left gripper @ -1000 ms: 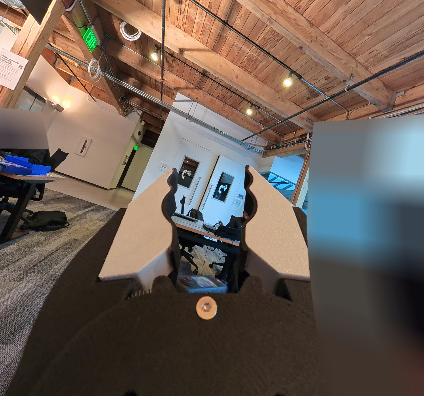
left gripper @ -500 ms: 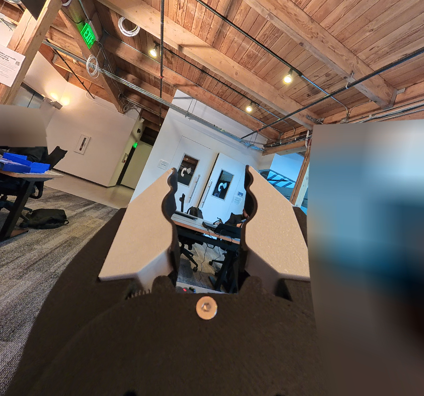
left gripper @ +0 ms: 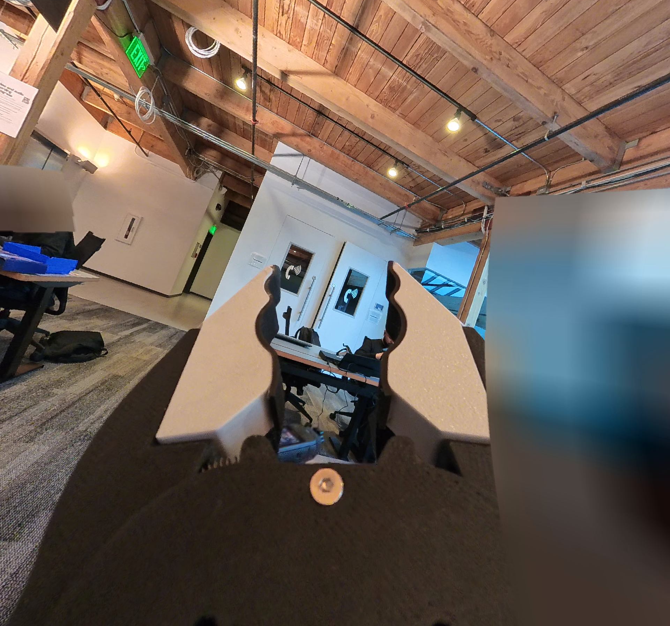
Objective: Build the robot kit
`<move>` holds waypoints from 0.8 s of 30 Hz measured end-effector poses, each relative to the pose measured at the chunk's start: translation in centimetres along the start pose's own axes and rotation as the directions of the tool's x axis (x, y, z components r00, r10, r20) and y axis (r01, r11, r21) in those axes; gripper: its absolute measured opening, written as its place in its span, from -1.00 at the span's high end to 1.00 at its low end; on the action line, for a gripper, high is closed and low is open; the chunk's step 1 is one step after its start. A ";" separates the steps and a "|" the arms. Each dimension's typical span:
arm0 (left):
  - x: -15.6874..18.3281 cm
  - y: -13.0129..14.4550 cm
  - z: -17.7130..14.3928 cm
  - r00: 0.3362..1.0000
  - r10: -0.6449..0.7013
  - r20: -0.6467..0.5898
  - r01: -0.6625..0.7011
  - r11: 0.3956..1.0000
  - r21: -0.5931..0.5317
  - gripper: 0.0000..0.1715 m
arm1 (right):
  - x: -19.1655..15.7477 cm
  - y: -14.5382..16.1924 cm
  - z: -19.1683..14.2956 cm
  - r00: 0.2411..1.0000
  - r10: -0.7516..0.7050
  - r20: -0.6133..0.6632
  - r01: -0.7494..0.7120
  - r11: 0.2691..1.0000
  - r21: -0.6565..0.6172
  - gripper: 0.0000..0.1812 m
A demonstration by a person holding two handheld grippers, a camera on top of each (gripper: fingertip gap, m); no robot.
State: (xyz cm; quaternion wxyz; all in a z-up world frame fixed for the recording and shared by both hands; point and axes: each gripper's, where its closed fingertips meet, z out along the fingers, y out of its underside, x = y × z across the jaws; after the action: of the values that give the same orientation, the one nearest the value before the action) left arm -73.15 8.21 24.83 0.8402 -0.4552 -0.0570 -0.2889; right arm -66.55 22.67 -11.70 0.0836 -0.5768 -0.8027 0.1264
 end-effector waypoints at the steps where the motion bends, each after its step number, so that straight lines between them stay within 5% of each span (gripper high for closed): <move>1: 0.0 0.0 0.0 1.000 0.000 0.000 0.000 1.000 0.000 0.35 | 0.8 1.0 0.7 0.997 0.077 -0.008 -0.077 0.997 -0.023 0.41; 6: 0.0 -0.1 0.0 1.000 -0.002 -0.003 0.002 1.000 0.005 0.35 | 1.8 3.7 3.1 0.948 0.317 -0.043 -0.319 0.945 -0.077 0.25; 8: 0.1 0.0 0.0 1.000 0.002 -0.004 -0.002 1.000 -0.002 0.35 | 1.5 4.0 3.1 0.964 0.256 -0.076 -0.263 0.961 -0.091 0.59; 13: 0.2 0.1 0.1 1.000 0.000 -0.007 0.000 1.000 -0.007 0.35 | 1.9 4.4 2.0 0.980 0.160 -0.121 -0.172 0.981 -0.094 0.99; 16: 0.1 0.0 0.0 1.000 0.000 -0.005 0.000 1.000 -0.002 0.35 | 1.2 4.6 1.3 0.984 0.171 -0.051 -0.175 0.980 -0.095 0.99; 20: 0.0 0.0 0.0 1.000 -0.003 -0.005 0.003 1.000 -0.001 0.35 | -3.5 3.9 0.3 0.969 0.144 0.202 -0.131 0.989 -0.074 0.99; 24: 0.1 -0.1 0.0 1.000 -0.001 -0.006 0.001 1.000 0.002 0.35 | -9.4 4.3 -1.3 0.898 -0.042 0.438 0.063 0.998 -0.032 0.97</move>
State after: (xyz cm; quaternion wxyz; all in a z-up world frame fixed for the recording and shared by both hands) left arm -73.10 8.11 24.88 0.8407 -0.4535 -0.0553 -0.2907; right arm -59.29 15.21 -11.65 -0.1082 -0.5137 -0.8189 0.2321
